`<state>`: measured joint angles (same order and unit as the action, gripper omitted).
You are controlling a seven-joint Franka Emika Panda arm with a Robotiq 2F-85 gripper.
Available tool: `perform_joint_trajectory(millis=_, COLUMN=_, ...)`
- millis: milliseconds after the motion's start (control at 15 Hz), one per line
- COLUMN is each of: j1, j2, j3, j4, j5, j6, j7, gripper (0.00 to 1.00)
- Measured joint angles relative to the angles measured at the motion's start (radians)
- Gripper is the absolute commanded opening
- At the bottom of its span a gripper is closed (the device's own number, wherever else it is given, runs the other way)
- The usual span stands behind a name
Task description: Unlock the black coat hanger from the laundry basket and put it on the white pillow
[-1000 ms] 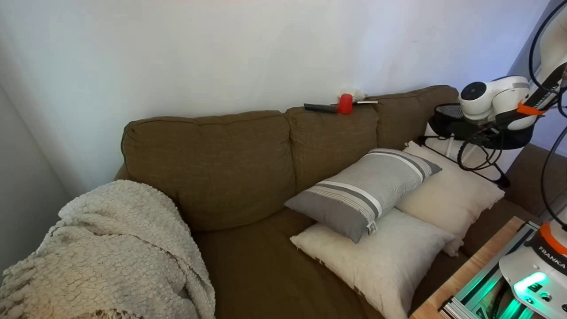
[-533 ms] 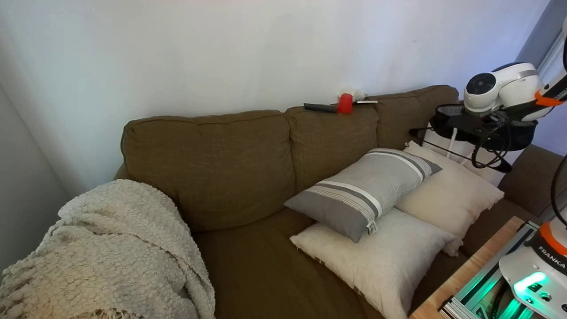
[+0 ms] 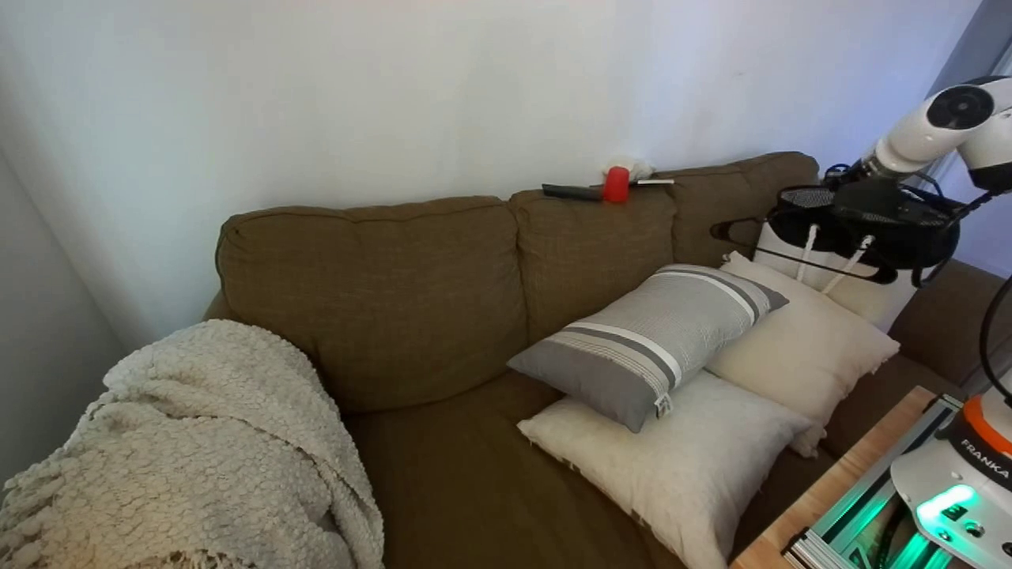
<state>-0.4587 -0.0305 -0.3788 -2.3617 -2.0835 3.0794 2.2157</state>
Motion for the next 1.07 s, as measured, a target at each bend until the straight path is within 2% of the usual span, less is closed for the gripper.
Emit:
perform_joint_trajectory(millis=200, j1=-0.025, j2=0.009, j3=-0.037, j4=0.072, j5=0.006, j6=0.254, j7=-0.051, gripper=0.02)
perform_joint_trajectory(millis=333, j1=-0.034, j2=0.062, j3=-0.061, j4=0.116, j5=0.101, j6=0.397, j7=-0.121, gripper=0.02)
perform_joint_trajectory(millis=400, j1=-0.04, j2=0.101, j3=-0.067, j4=0.141, j5=0.109, j6=0.463, j7=-0.118, gripper=0.02)
perform_joint_trajectory(millis=467, j1=-0.044, j2=0.141, j3=-0.069, j4=0.161, j5=0.111, j6=0.52, j7=-0.116, gripper=0.09)
perform_joint_trajectory(millis=533, j1=-0.044, j2=0.18, j3=-0.069, j4=0.174, j5=0.101, j6=0.568, j7=-0.115, gripper=0.09)
perform_joint_trajectory(millis=667, j1=-0.043, j2=0.235, j3=-0.069, j4=0.188, j5=0.094, j6=0.608, j7=-0.115, gripper=0.09)
perform_joint_trajectory(millis=733, j1=-0.043, j2=0.248, j3=-0.068, j4=0.193, j5=0.093, j6=0.613, j7=-0.115, gripper=0.02)
perform_joint_trajectory(millis=800, j1=-0.043, j2=0.253, j3=-0.068, j4=0.196, j5=0.093, j6=0.615, j7=-0.115, gripper=0.02)
perform_joint_trajectory(millis=867, j1=-0.039, j2=0.256, j3=-0.071, j4=0.197, j5=0.083, j6=0.614, j7=-0.085, gripper=0.02)
perform_joint_trajectory(millis=1067, j1=0.013, j2=0.305, j3=-0.122, j4=0.218, j5=-0.031, j6=0.631, j7=0.116, gripper=0.02)
